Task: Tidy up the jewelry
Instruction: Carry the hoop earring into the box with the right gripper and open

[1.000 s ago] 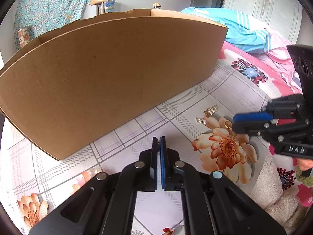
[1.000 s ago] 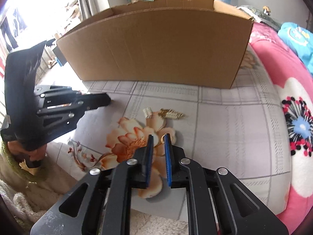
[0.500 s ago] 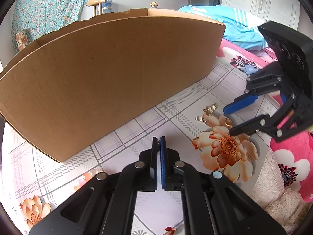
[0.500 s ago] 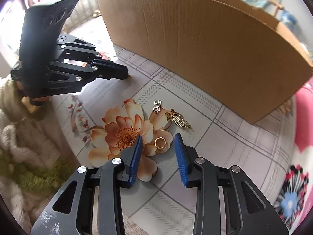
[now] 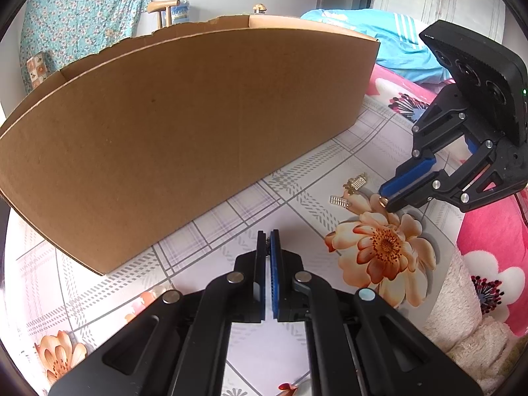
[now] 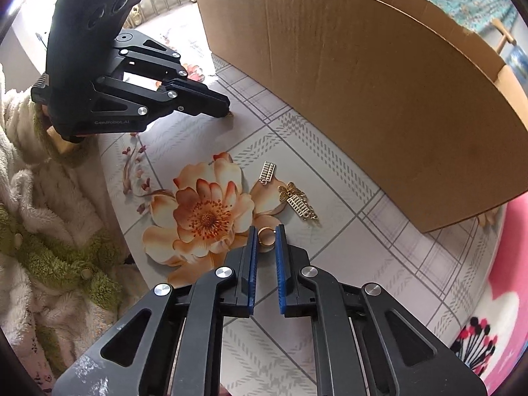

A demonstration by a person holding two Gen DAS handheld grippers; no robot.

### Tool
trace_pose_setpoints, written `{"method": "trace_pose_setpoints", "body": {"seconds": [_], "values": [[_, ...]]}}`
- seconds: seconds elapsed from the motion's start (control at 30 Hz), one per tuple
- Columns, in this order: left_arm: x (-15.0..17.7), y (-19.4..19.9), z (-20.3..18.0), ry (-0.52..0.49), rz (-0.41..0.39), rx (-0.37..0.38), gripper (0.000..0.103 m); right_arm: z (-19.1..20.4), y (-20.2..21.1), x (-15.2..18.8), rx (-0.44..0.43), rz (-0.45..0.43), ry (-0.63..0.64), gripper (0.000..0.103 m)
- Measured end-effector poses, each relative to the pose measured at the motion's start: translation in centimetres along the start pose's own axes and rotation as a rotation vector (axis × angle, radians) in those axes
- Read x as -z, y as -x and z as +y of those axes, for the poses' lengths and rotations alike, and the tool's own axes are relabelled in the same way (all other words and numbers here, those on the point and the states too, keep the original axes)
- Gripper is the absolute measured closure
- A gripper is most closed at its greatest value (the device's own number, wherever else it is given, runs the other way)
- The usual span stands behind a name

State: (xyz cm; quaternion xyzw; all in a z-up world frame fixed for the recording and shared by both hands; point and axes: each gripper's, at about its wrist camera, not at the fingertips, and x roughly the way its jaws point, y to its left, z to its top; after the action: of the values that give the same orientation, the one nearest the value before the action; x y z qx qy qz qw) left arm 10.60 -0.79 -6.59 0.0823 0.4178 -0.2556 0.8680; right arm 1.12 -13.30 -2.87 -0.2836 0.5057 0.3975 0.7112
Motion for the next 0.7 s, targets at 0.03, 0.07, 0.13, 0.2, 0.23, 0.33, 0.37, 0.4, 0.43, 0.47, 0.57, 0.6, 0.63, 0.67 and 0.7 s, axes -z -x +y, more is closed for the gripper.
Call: {"method": "trace_pose_setpoints", "body": {"seconds": [0.03, 0.07, 0.13, 0.2, 0.23, 0.33, 0.37, 0.4, 0.43, 0.47, 0.57, 0.6, 0.63, 0.67, 0.7], "values": [[0.0, 0.0, 0.0, -0.002, -0.001, 0.0, 0.101, 0.4, 0.2, 0.0, -0.001, -0.003, -0.006, 0.095], [0.0, 0.1, -0.1, -0.003, -0.002, 0.0, 0.101, 0.3, 0.2, 0.2, 0.0, -0.006, -0.013, 0.095], [0.1, 0.4, -0.1, -0.004, -0.008, 0.002, 0.101, 0.3, 0.4, 0.5, 0.01, -0.013, -0.026, 0.095], [0.1, 1.0, -0.1, 0.002, -0.019, 0.007, 0.101, 0.5, 0.7, 0.8, 0.016, -0.024, -0.038, 0.095], [0.2, 1.4, -0.1, 0.006, -0.025, 0.01, 0.101, 0.7, 1.2, 0.9, 0.023, -0.035, -0.044, 0.095], [0.1, 3.1, -0.1, 0.019, -0.059, 0.024, 0.101, 1.1, 2.4, 1.4, 0.038, -0.077, -0.07, 0.095], [0.0, 4.1, 0.0, 0.024, -0.076, 0.032, 0.101, 1.3, 3.2, 1.4, 0.047, -0.105, -0.082, 0.095], [-0.2, 4.8, 0.0, 0.029, -0.092, 0.042, 0.101, 1.4, 4.2, 1.4, 0.057, -0.131, -0.093, 0.095], [-0.4, 5.7, 0.0, 0.035, -0.11, 0.051, 0.101, 1.4, 5.4, 1.3, 0.059, -0.161, -0.106, 0.095], [-0.7, 6.7, 0.1, 0.042, -0.13, 0.06, 0.101, 1.4, 6.2, 1.2, 0.063, -0.186, -0.114, 0.095], [-2.5, 10.6, 0.3, 0.057, -0.229, 0.114, 0.101, 1.7, 9.9, 0.4, 0.086, -0.3, -0.132, 0.095], [-3.3, 11.6, 0.4, 0.049, -0.26, 0.125, 0.101, 1.6, 11.0, 0.0, 0.09, -0.333, -0.135, 0.095], [-4.0, 12.5, 0.4, 0.04, -0.284, 0.133, 0.101, 1.2, 12.3, -0.5, 0.092, -0.371, -0.136, 0.095], [-5.0, 13.1, 0.5, 0.031, -0.306, 0.139, 0.101, 0.8, 13.5, -1.3, 0.096, -0.407, -0.14, 0.095], [-5.8, 13.3, 0.6, 0.029, -0.314, 0.137, 0.101, 0.6, 14.2, -1.7, 0.095, -0.428, -0.144, 0.095]]}}
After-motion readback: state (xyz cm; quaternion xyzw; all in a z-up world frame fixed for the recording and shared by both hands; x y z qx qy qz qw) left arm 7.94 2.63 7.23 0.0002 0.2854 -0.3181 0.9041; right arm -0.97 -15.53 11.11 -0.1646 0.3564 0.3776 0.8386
